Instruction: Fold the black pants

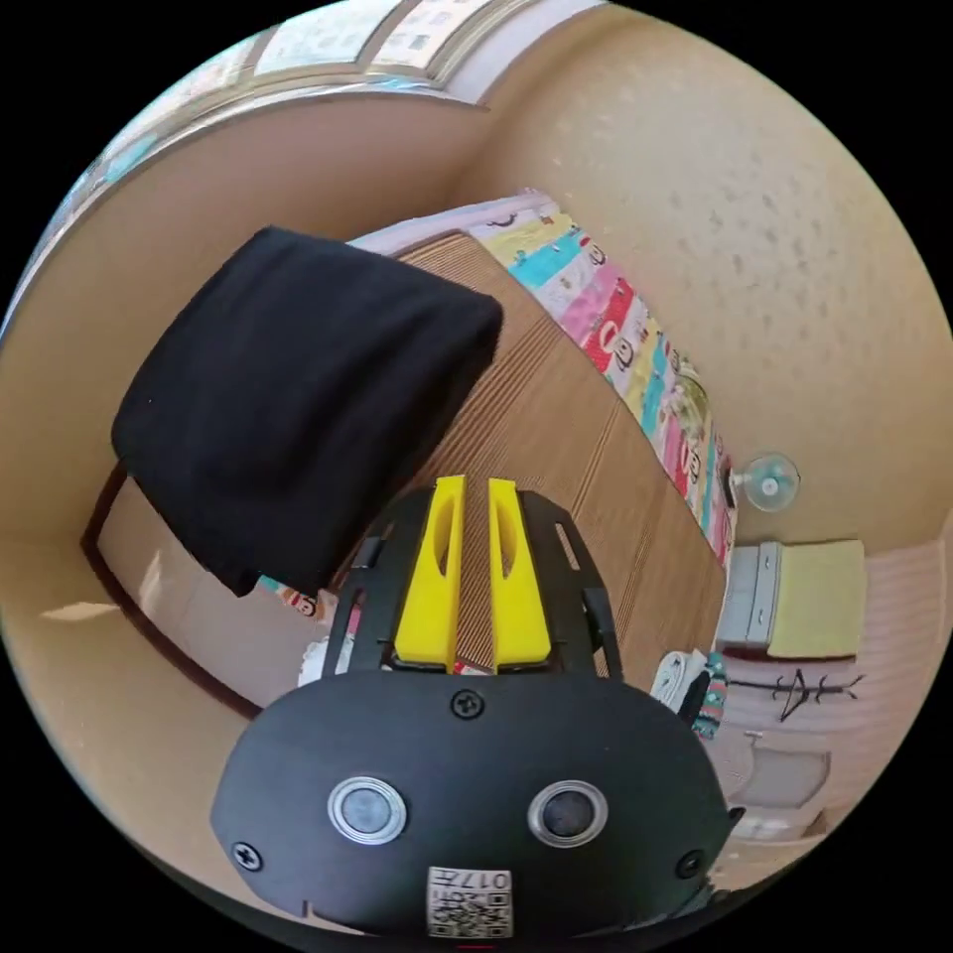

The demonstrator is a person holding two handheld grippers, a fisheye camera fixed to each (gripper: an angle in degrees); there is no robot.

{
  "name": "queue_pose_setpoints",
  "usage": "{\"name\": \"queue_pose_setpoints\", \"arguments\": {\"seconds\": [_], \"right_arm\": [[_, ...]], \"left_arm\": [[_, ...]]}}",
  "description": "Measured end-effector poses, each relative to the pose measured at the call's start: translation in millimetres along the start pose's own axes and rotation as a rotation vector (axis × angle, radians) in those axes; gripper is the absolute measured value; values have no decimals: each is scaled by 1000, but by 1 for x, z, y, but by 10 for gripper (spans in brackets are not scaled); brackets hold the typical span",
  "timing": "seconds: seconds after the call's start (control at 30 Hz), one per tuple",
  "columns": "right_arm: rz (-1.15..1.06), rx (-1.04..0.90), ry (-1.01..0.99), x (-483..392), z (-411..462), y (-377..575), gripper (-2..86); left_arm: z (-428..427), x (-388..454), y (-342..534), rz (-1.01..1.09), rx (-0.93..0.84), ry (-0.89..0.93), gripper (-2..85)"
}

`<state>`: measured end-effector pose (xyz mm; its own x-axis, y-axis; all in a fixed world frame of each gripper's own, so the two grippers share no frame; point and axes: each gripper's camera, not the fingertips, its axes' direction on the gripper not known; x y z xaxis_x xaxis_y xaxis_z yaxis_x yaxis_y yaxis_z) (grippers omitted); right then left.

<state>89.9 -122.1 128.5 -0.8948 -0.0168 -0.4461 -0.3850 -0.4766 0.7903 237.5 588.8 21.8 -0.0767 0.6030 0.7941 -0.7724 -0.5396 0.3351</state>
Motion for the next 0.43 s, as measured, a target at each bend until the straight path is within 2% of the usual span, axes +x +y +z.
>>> {"name": "queue_pose_setpoints", "arguments": {"seconds": [0.1,0.2,0.43], "right_arm": [[90,38,7,22,-18,-7,8],[147,64,27,34,-27,-32,14],[128,74,33,31,-24,-136,52]], "left_arm": [[57,98,30,308,-184,41,13],[92,169,79,475,-225,118,-1],[155,239,172,485,-208,324,-9]]}}
